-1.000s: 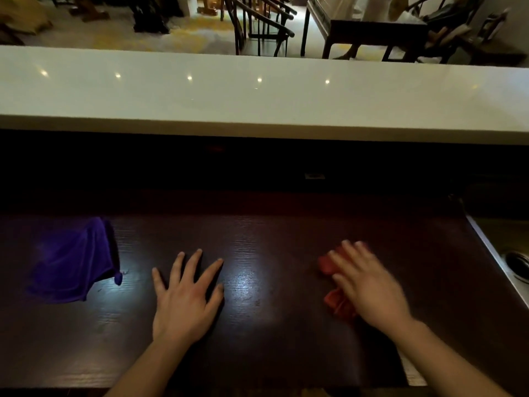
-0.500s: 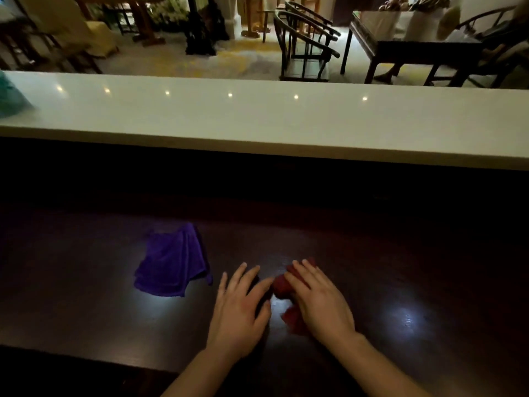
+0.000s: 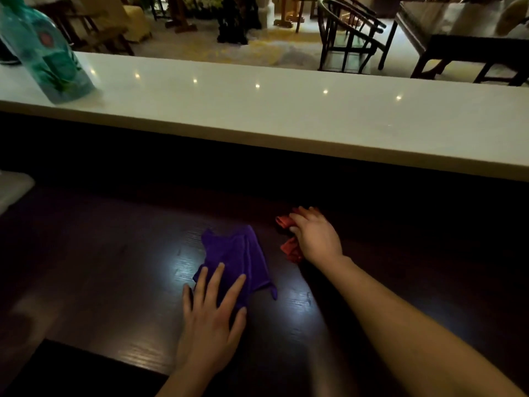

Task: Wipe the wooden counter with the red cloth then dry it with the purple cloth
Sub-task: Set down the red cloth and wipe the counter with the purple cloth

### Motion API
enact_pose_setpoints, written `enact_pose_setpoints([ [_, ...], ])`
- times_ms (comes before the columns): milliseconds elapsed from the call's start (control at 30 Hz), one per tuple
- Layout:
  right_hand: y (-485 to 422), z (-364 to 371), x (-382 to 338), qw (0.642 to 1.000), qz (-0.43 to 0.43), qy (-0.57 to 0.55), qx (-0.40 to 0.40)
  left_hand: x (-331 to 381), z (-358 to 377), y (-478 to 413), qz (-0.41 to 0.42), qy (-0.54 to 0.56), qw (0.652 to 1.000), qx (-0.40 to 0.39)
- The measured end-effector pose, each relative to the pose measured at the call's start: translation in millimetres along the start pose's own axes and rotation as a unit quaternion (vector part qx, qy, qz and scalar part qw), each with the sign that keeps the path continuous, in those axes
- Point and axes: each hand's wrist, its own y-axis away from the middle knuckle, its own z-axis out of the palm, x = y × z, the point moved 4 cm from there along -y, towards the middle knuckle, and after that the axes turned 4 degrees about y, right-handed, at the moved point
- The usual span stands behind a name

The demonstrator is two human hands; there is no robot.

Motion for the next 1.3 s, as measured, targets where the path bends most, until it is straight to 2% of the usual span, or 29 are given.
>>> enact_pose_setpoints([
  [67, 1.5, 3.7, -11.9, 0.997, 0.013, 0.073, -0.002, -0.5, -0.3, -1.0, -0.003, 0.017, 1.0, 0.009],
  [100, 5.6, 2.1, -24.7, 0.997, -0.001, 0.077, 0.023, -0.1, -1.4, -0.4, -0.006, 0.029, 0.999, 0.016],
  [167, 13.2, 1.7, -61.6, 0.994, -0.083, 0.02, 0.064, 0.9, -6.0, 0.6, -0.003, 0.061, 0.997, 0.04],
  [233, 19.0, 13.6, -101.6, 0.983, -0.173, -0.057, 0.01, -1.2, -8.1, 1.6, 0.0, 0.08, 0.995, 0.065],
  [300, 28.3, 30.7, -126.5, 0.974, -0.204, -0.072, -0.068, -5.0, -9.9, 3.6, -0.014, 0.111, 0.989, 0.094],
  [367, 37.4, 41.5, -128.9, 0.976, -0.196, -0.049, -0.087, -8.1, -11.9, 5.2, -0.029, 0.147, 0.981, 0.122],
  [467, 55.8, 38.8, -114.2, 0.981, -0.178, -0.042, -0.069, -9.1, -12.0, 6.4, -0.027, 0.166, 0.977, 0.135],
  [667, 164.9, 9.3, -60.0, 0.987, -0.143, -0.069, -0.023, -7.6, -8.8, 5.6, -0.014, 0.122, 0.986, 0.109],
  [733, 211.9, 0.1, -20.0, 0.991, -0.12, -0.062, -0.011, -3.2, -6.4, 4.7, -0.008, 0.084, 0.993, 0.085],
  [800, 228.0, -6.9, 36.3, 0.996, -0.044, -0.074, 0.018, 4.3, -3.4, 4.6, 0.015, 0.04, 0.997, 0.058],
  [900, 197.8, -22.6, 102.5, 0.981, 0.148, -0.121, 0.031, 22.6, 3.3, 7.6, 0.062, -0.017, 0.998, 0.014],
  [967, 165.4, -25.7, 104.8, 0.975, 0.191, -0.113, 0.009, 39.7, 9.7, 8.7, 0.082, -0.021, 0.996, -0.009],
  [1100, 160.3, -12.8, 69.3, 0.991, 0.13, 0.028, -0.013, 80.5, 28.6, 8.7, 0.086, 0.01, 0.996, -0.032],
  [1233, 252.7, 10.5, 38.2, 1.0, -0.009, 0.001, 0.01, 117.3, 41.6, 8.0, 0.085, 0.05, 0.994, -0.044],
  [1300, 291.3, 14.4, 51.5, 0.998, -0.066, 0.0, -0.012, 133.9, 47.1, 7.8, 0.107, 0.05, 0.992, -0.05],
])
